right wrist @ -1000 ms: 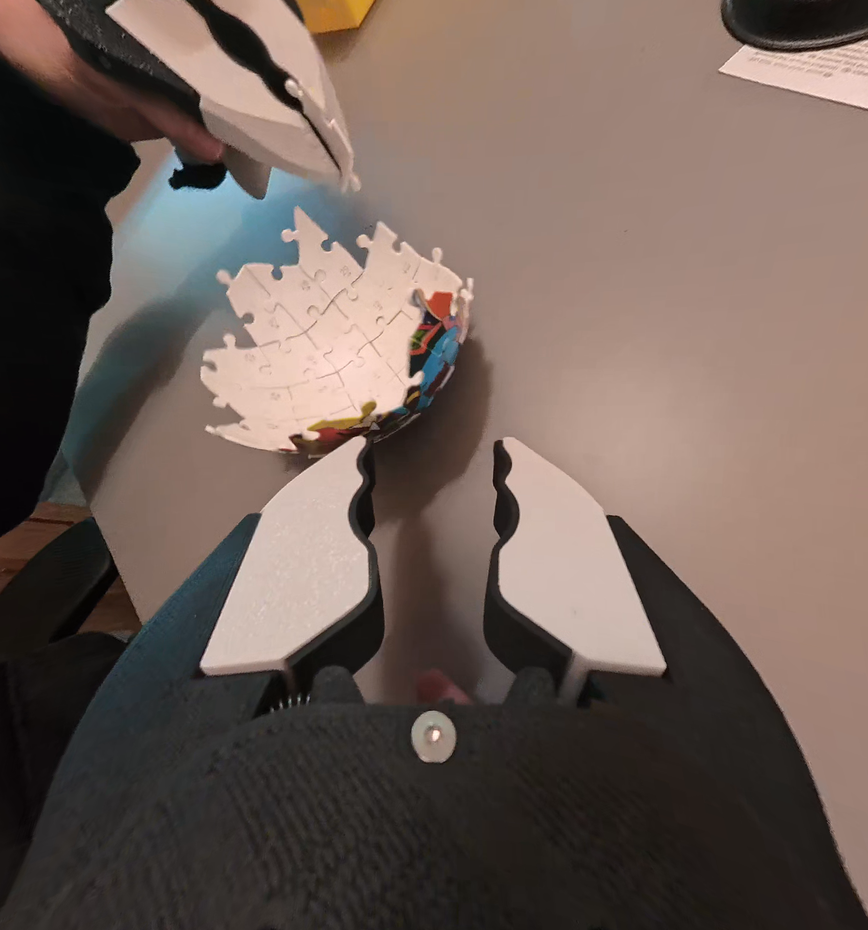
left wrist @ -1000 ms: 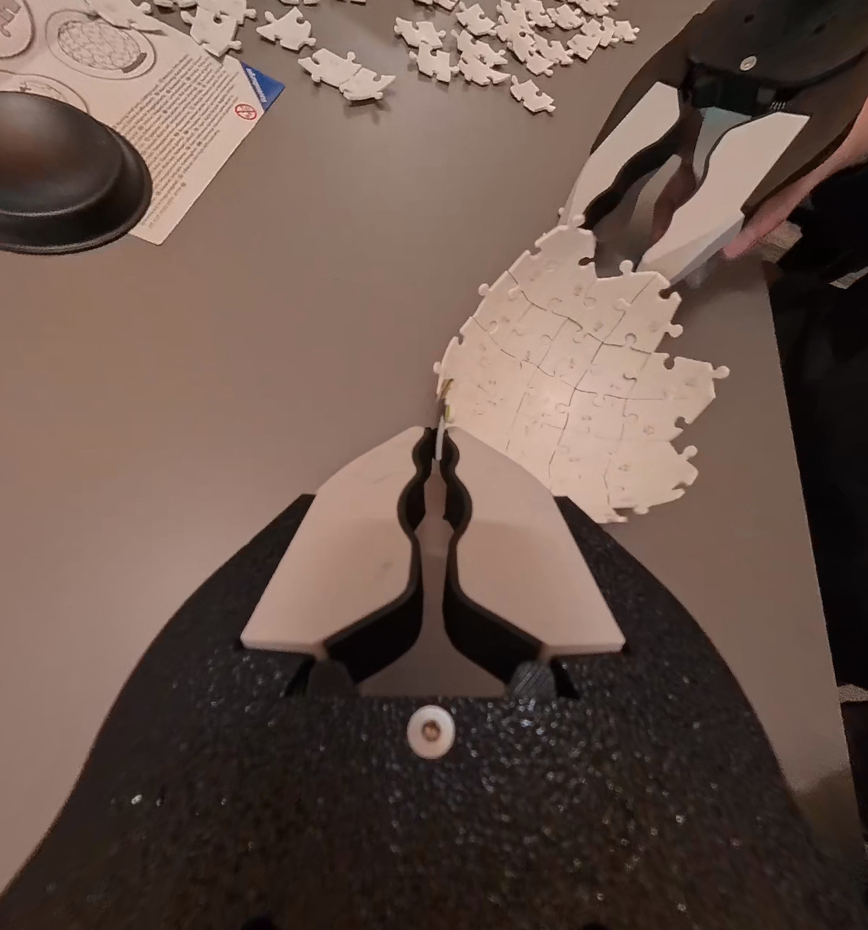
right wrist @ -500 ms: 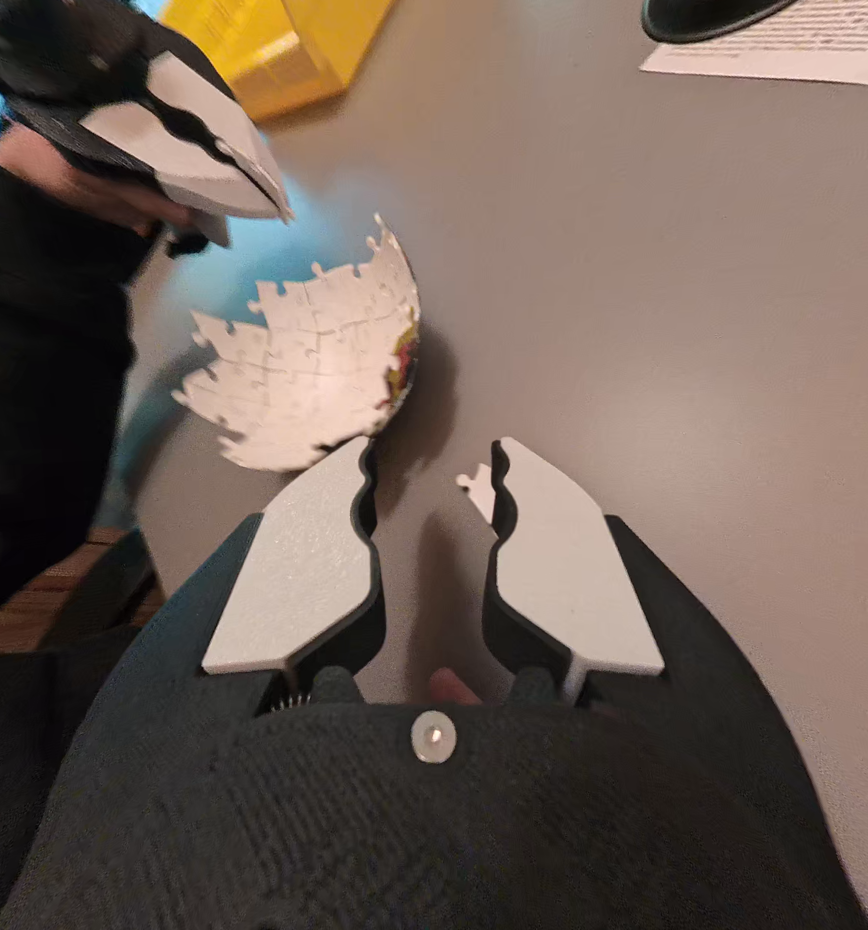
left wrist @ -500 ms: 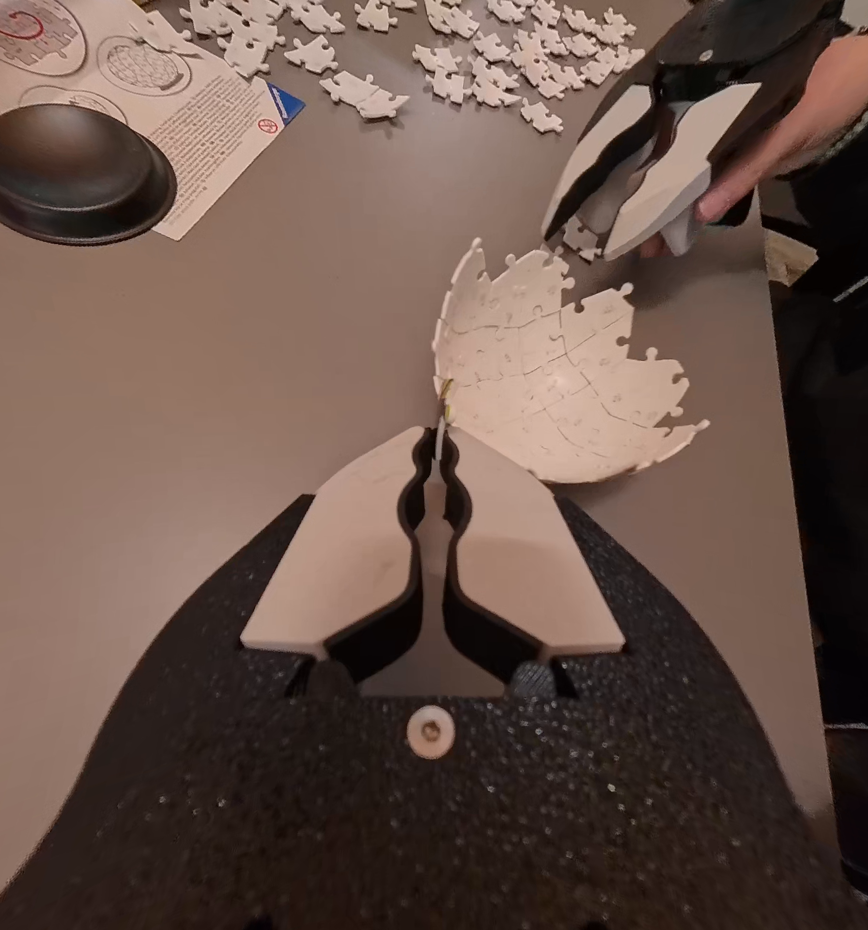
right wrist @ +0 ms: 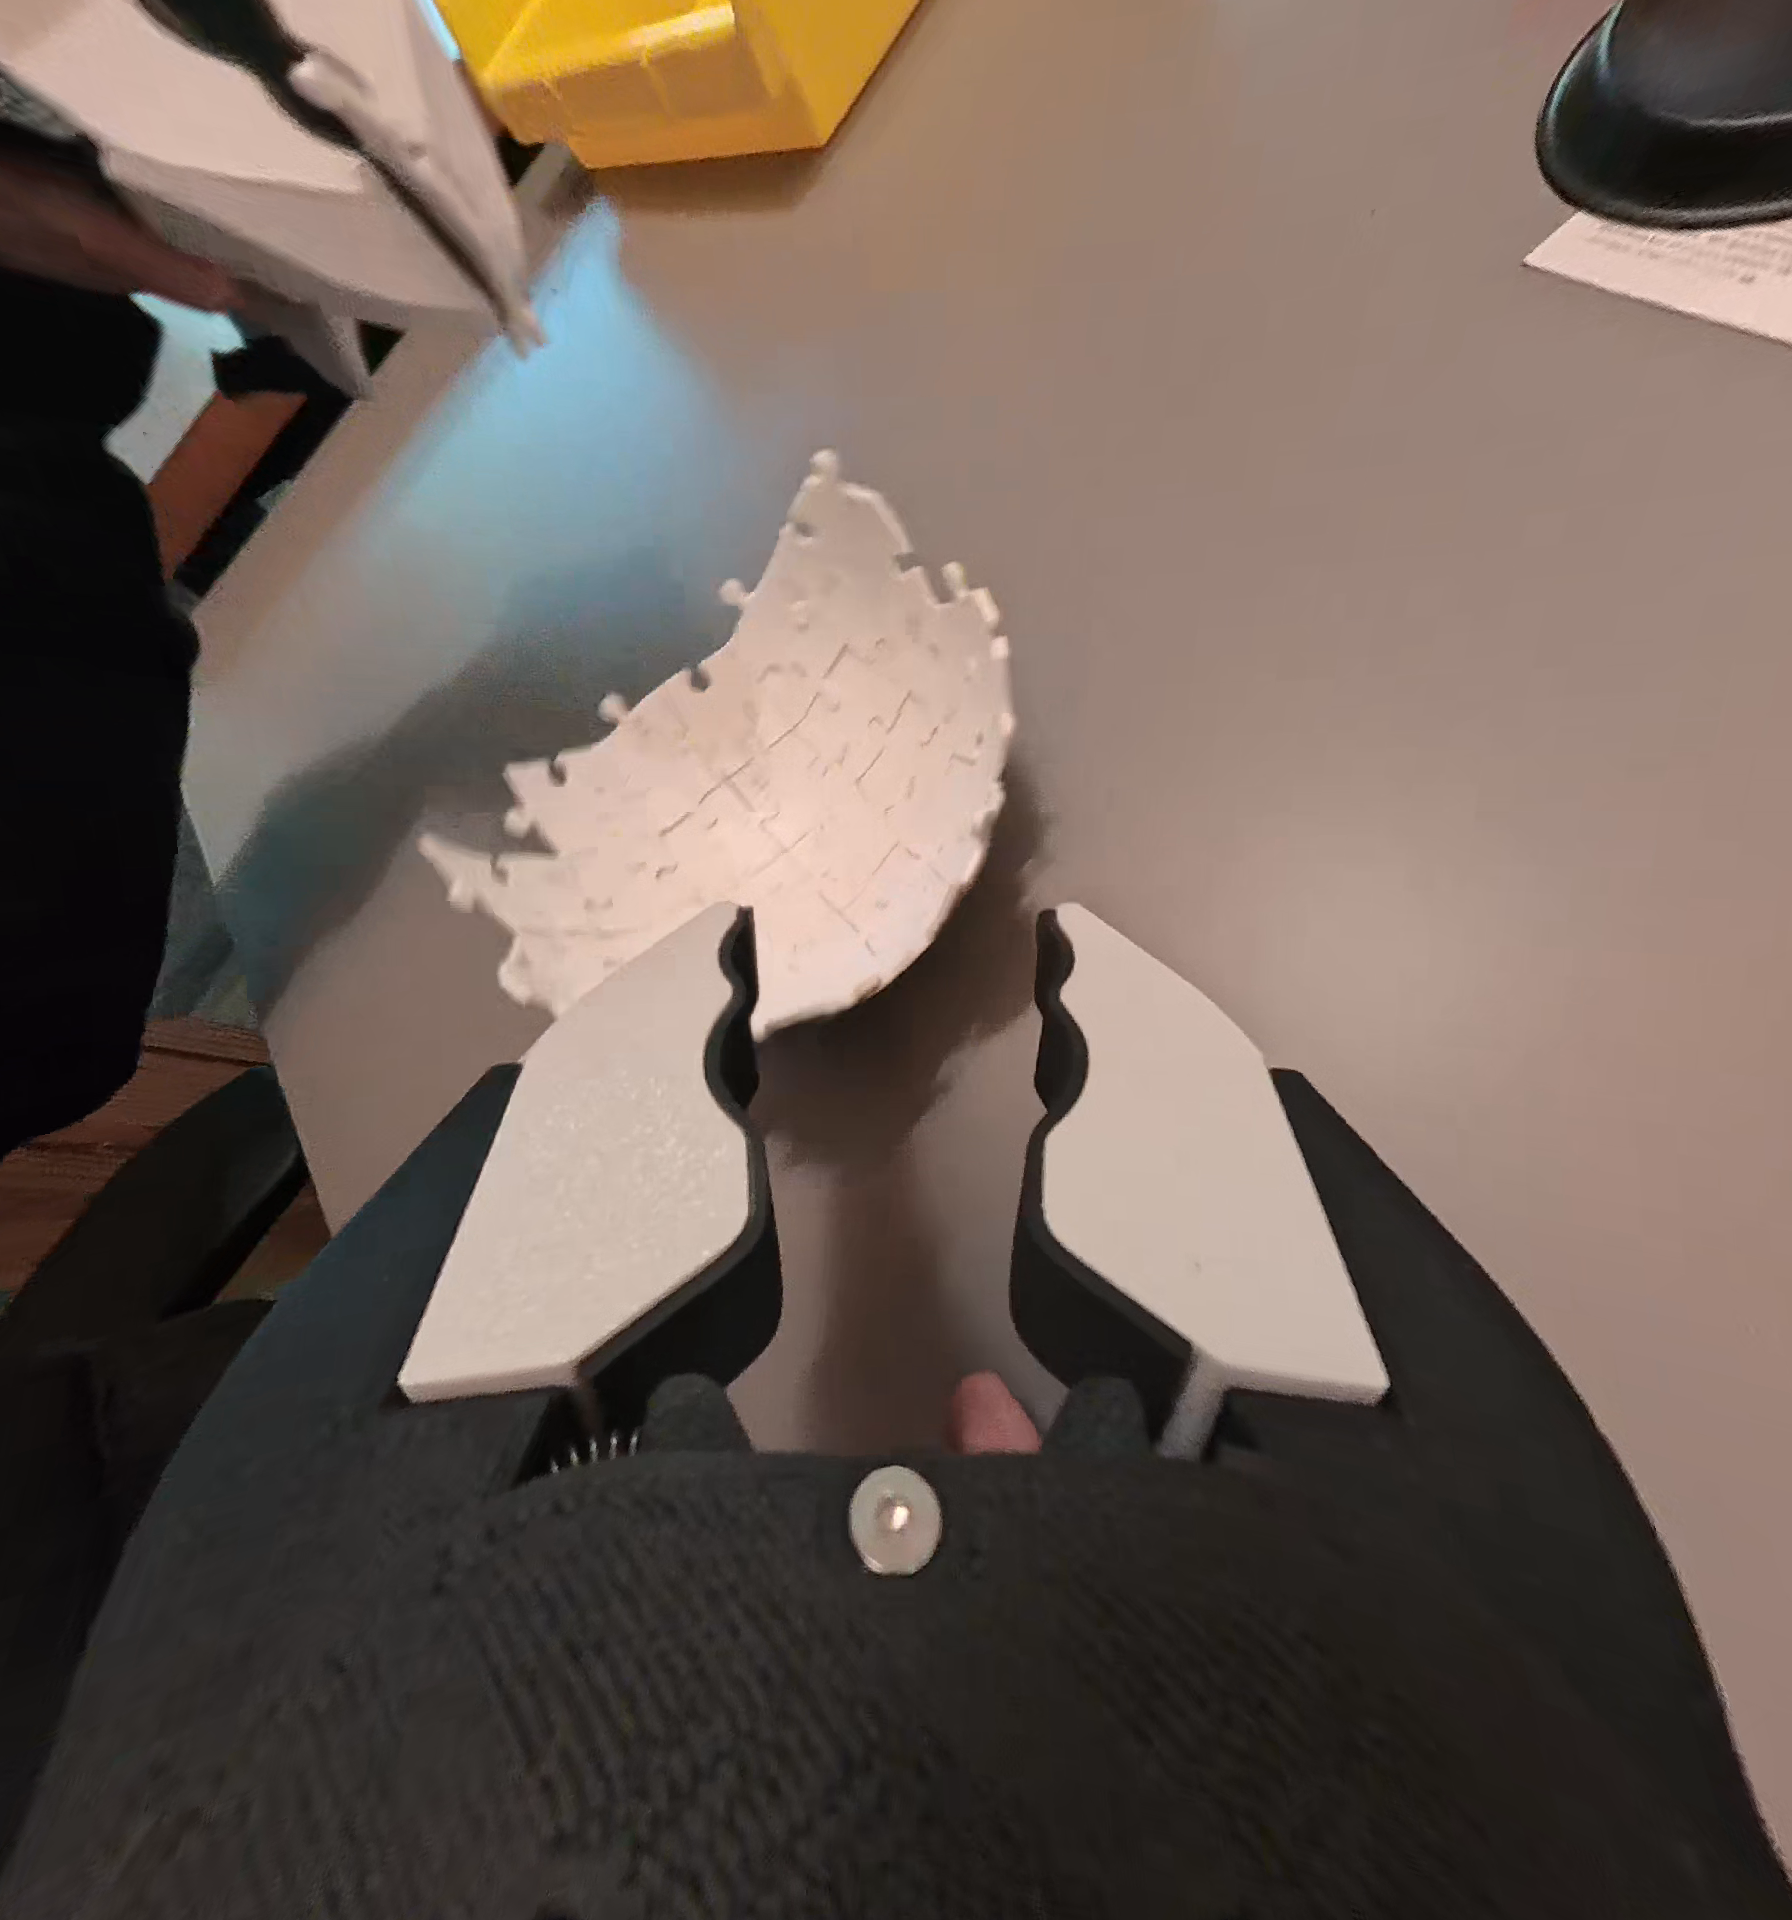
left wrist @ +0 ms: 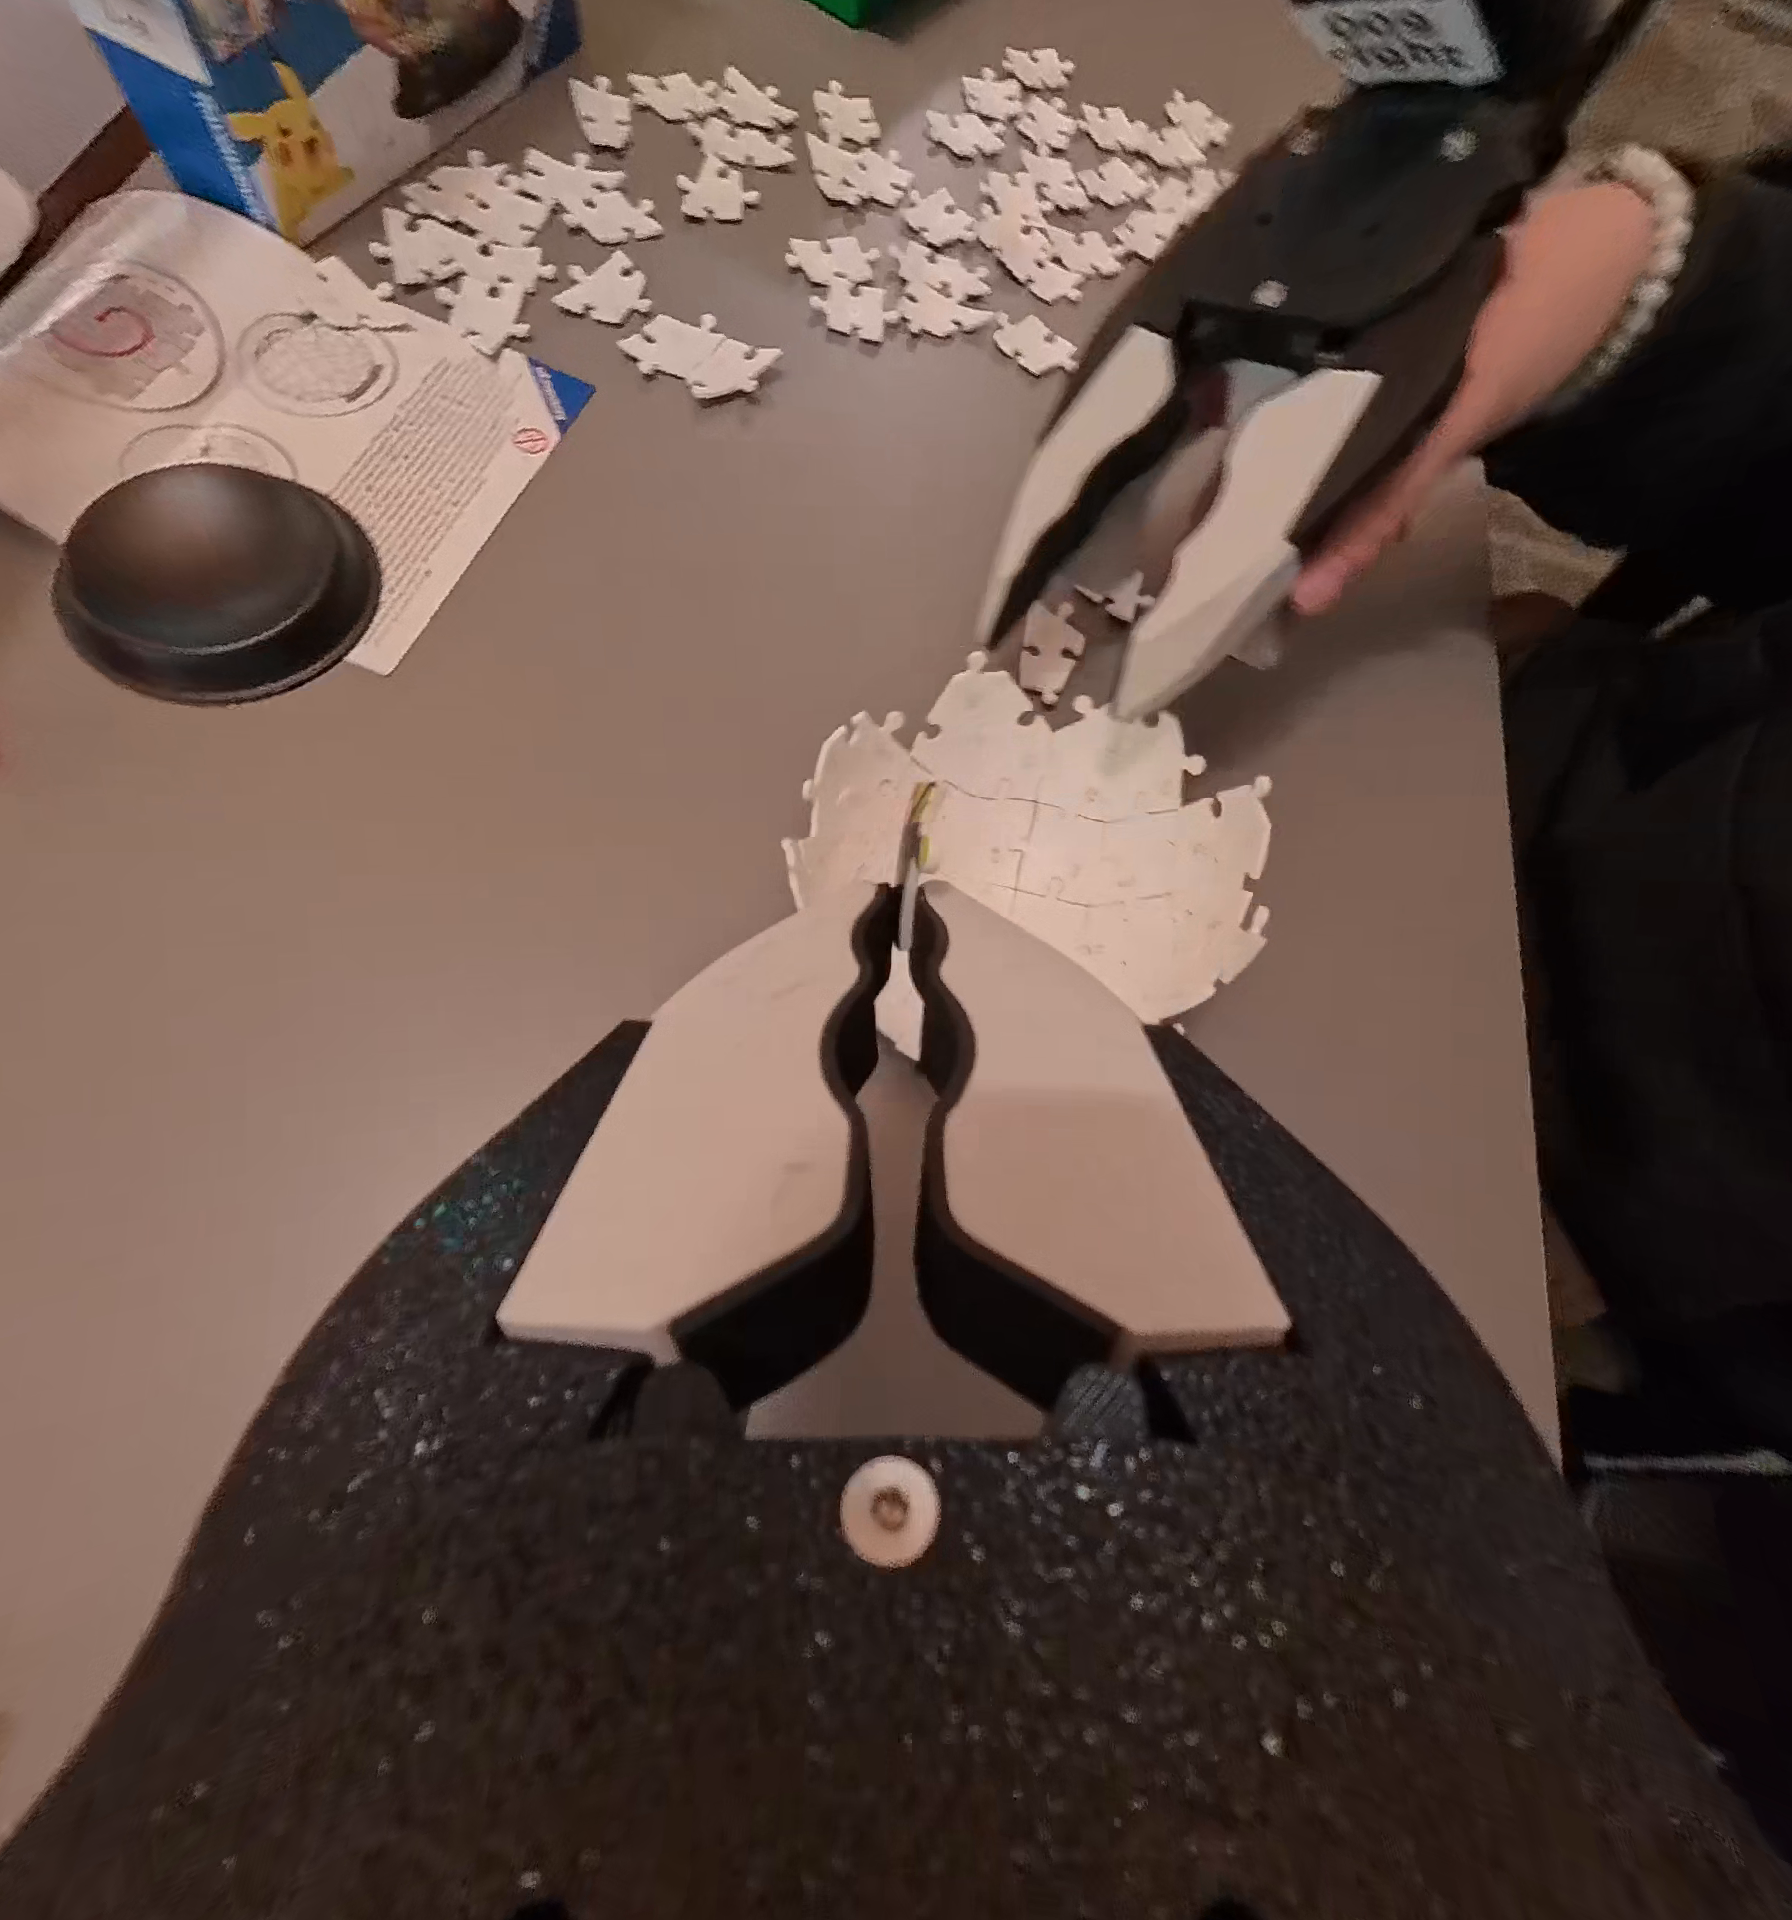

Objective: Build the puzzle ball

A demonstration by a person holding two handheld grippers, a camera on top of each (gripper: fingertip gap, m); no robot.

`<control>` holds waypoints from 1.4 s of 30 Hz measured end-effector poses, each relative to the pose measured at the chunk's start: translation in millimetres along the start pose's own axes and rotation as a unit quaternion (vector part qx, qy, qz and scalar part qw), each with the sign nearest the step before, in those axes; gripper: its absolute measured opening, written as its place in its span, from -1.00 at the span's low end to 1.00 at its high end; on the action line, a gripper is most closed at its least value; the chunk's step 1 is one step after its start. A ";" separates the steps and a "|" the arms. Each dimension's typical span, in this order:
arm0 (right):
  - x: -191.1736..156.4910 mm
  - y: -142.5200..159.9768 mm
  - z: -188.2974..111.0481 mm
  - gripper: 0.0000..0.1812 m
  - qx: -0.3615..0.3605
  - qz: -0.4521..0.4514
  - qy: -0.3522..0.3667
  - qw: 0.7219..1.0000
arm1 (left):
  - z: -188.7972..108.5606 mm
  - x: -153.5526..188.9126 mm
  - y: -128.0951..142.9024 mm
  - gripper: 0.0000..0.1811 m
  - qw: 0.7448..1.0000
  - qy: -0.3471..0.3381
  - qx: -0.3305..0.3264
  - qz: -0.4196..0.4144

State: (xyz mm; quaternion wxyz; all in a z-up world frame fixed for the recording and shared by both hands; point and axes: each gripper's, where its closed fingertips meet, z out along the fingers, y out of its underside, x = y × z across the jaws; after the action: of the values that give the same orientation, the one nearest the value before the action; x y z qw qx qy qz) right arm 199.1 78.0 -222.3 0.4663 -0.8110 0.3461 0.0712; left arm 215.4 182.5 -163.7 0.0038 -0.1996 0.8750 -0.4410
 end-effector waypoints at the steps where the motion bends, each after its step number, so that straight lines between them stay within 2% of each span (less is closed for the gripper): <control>1: 5.1 -4.4 2.3 -0.42 -0.006 0.000 -0.001 1.000 | 1.3 1.9 -1.9 -0.98 1.000 0.009 -0.012 0.010; 4: 18.8 -18.1 7.2 -0.45 -0.020 -0.003 -0.012 1.000 | 8.0 0.8 -1.7 -0.98 0.997 0.032 -0.065 0.026; 9: 11.6 -20.5 21.9 -0.62 -0.060 -0.012 -0.083 0.995 | 25.3 -6.4 -8.1 -0.98 0.988 0.092 -0.123 0.021; 13: 17.3 -19.9 29.8 -0.74 -0.065 -0.024 -0.074 0.995 | 44.4 -14.0 -13.6 -0.98 0.986 0.118 -0.118 -0.012; 17: 16.3 -18.4 32.0 -0.83 -0.066 -0.031 -0.083 0.994 | 58.4 -18.3 -6.0 -0.98 0.986 0.119 -0.108 -0.044; 24: 12.5 -20.7 36.6 -0.90 -0.075 -0.038 -0.093 0.992 | 65.3 -15.4 7.8 -0.98 0.985 0.109 -0.122 -0.060; 31: 9.5 -21.7 37.0 -0.87 -0.090 -0.059 -0.099 0.989 | 70.5 -18.1 19.0 -0.98 0.983 0.108 -0.132 -0.074; 36: 11.4 -47.2 33.5 -0.79 -0.052 -0.083 -0.111 0.989 | 71.9 -19.4 24.4 -0.98 0.982 0.108 -0.131 -0.080; 39: 6.6 -57.5 41.9 -0.74 -0.040 -0.095 -0.136 0.985 | 72.8 -20.8 26.8 -0.98 0.982 0.110 -0.127 -0.090; 42: 9.7 -46.6 53.5 -0.71 -0.084 -0.129 -0.127 0.980 | 73.1 -20.8 28.8 -0.98 0.981 0.110 -0.124 -0.096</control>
State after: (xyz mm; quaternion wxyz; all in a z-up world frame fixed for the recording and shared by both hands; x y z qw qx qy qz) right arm 246.7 131.5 -223.3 0.4421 -0.8694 0.1690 0.1414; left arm 237.9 148.8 -234.1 -0.1598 -0.2314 0.8949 -0.3466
